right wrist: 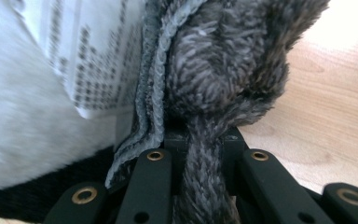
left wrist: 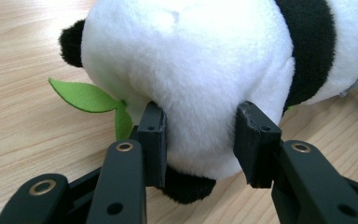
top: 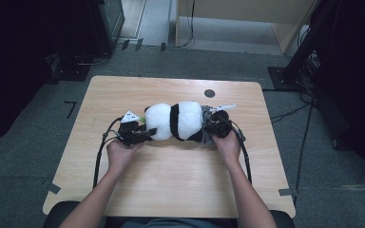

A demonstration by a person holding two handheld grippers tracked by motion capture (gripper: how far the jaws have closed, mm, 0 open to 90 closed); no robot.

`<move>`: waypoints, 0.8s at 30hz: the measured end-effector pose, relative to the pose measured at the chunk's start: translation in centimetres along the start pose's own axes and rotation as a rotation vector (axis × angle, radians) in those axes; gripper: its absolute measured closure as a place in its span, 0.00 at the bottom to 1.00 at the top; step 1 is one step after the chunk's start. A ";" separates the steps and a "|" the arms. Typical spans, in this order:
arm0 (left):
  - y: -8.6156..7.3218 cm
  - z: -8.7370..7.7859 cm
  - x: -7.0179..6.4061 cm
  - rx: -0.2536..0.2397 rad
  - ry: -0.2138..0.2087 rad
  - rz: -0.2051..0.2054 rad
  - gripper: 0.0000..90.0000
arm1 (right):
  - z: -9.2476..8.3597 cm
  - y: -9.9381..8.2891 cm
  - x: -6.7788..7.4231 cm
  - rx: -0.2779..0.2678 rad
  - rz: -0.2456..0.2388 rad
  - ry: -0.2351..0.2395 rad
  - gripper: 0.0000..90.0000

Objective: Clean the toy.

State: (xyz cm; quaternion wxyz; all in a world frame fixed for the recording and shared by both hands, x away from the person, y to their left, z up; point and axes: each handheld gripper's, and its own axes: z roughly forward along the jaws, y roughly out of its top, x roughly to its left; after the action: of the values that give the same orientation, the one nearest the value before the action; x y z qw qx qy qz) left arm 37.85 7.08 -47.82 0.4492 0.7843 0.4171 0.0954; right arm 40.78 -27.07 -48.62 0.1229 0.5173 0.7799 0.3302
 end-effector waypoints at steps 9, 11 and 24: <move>0.0 -0.1 0.1 0.003 -0.003 0.000 0.66 | -2.1 0.4 -1.2 -0.044 0.019 -0.031 0.89; 0.0 -0.1 0.0 0.003 -0.003 0.000 0.66 | -2.9 0.7 -1.6 -0.067 0.027 -0.036 0.89; 0.0 -0.1 0.0 0.002 -0.003 0.002 0.66 | -7.2 5.0 0.7 -0.219 -0.059 -0.038 0.89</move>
State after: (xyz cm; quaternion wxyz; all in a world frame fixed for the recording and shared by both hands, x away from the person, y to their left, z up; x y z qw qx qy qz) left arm 37.78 7.12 -47.81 0.4489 0.7853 0.4158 0.0939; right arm 40.28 -28.00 -39.84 0.2032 0.4837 0.7517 0.3995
